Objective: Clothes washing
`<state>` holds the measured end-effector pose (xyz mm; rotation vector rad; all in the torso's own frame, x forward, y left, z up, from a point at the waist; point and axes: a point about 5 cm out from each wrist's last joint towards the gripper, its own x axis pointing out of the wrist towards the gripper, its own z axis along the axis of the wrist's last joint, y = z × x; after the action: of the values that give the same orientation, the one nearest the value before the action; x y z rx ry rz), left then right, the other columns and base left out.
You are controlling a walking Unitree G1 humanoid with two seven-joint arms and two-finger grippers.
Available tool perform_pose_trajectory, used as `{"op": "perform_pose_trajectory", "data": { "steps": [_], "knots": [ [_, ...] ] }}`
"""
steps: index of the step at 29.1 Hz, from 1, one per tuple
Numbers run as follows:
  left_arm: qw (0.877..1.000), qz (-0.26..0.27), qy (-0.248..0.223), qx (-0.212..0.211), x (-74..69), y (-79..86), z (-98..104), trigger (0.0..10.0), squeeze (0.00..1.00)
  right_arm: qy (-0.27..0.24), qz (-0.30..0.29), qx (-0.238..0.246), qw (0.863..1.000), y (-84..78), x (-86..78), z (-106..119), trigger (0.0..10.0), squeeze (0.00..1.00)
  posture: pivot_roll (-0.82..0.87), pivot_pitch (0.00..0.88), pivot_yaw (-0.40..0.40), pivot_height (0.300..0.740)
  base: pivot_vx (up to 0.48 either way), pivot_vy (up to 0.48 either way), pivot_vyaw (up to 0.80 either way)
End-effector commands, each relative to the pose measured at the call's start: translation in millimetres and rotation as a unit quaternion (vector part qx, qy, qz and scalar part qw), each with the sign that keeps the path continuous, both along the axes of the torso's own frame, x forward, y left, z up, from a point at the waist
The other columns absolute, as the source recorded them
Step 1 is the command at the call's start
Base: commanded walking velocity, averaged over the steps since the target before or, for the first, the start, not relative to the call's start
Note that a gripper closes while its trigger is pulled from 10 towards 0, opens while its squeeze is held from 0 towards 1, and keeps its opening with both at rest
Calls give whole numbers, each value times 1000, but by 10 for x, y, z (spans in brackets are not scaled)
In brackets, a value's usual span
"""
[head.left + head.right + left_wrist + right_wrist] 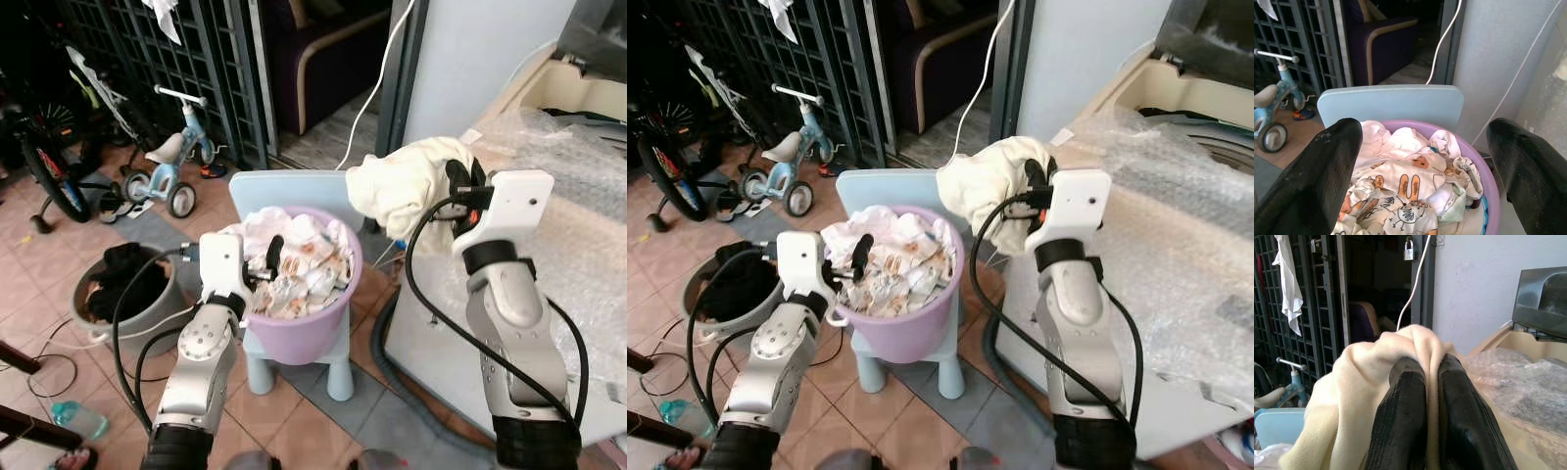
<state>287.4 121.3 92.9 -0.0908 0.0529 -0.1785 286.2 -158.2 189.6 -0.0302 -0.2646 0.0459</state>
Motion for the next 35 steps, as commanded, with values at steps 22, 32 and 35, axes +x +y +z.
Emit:
{"op": "perform_pose_trajectory", "data": {
  "steps": [22,32,35],
  "knots": [
    [999,-39,-22,-21,-54,-48,67,10000,0,-25,-6,-14,1000,31,22,91,10000,0,-128,44,72,740,77,0,-800],
    [1000,-29,-2,-7,-156,47,-46,10000,0,-12,-10,-20,1000,33,-70,-22,10000,0,-121,57,66,740,300,0,-800],
    [997,-16,64,28,-233,126,-285,10000,0,-9,-2,-26,1000,91,-111,-57,10000,0,-123,57,66,740,81,0,-800]
  ]
}}
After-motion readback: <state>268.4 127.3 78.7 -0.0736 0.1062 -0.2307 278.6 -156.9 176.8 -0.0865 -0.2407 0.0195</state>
